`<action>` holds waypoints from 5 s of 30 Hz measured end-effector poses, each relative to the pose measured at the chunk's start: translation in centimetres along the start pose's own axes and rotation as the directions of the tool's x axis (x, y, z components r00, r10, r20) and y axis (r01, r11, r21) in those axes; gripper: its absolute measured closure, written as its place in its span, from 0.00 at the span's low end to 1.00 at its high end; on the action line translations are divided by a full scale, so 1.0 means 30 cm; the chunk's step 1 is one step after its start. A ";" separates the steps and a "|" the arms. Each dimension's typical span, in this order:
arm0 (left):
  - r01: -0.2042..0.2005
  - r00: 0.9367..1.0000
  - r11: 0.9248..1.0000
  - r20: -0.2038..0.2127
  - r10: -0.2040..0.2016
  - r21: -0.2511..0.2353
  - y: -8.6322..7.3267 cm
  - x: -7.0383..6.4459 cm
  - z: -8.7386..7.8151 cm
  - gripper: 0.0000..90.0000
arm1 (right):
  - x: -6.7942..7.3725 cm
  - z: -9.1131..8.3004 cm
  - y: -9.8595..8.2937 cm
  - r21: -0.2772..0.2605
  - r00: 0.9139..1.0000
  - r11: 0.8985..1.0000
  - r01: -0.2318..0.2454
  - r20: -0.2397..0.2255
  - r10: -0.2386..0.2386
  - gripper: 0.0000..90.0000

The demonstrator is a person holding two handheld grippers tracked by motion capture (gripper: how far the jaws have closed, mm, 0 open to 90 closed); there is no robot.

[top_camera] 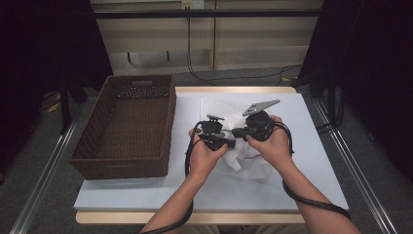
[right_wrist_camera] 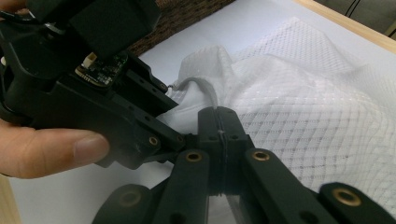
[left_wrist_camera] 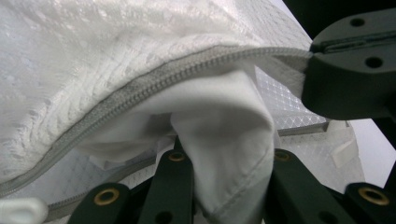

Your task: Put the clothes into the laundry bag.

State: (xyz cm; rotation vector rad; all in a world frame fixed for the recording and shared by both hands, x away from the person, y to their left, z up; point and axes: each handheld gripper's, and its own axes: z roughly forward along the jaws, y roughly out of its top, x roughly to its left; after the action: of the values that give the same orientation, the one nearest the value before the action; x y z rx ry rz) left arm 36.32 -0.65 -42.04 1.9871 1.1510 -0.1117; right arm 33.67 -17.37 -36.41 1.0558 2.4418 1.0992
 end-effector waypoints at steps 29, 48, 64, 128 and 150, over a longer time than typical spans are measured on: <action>-0.018 0.998 1.000 -0.065 0.017 -0.016 -0.003 0.036 0.046 0.83 | -0.004 0.011 -0.013 0.013 1.000 1.000 -0.014 0.003 0.014 1.00; -0.033 0.997 0.999 -0.074 0.034 0.009 -0.016 0.045 0.034 0.58 | -0.009 0.017 -0.025 0.017 1.000 1.000 -0.016 0.000 0.016 1.00; -0.092 0.993 0.995 -0.079 0.093 0.025 -0.046 0.024 -0.007 0.23 | -0.013 0.014 -0.026 0.015 1.000 1.000 -0.016 0.007 0.016 1.00; -0.094 0.993 0.996 -0.069 0.094 -0.003 -0.016 -0.006 0.025 0.91 | -0.008 0.008 -0.014 0.004 1.000 1.000 -0.014 0.004 0.014 1.00; -0.114 0.984 0.989 -0.148 0.100 -0.094 0.009 0.012 0.060 0.90 | -0.013 0.006 -0.018 0.000 1.000 1.000 -0.019 0.000 0.019 1.00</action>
State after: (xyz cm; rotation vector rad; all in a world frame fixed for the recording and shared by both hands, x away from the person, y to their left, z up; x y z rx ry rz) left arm 37.28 -1.69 -43.22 1.9869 1.1135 0.1442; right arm 33.75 -17.79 -36.93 1.0816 2.4366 1.1054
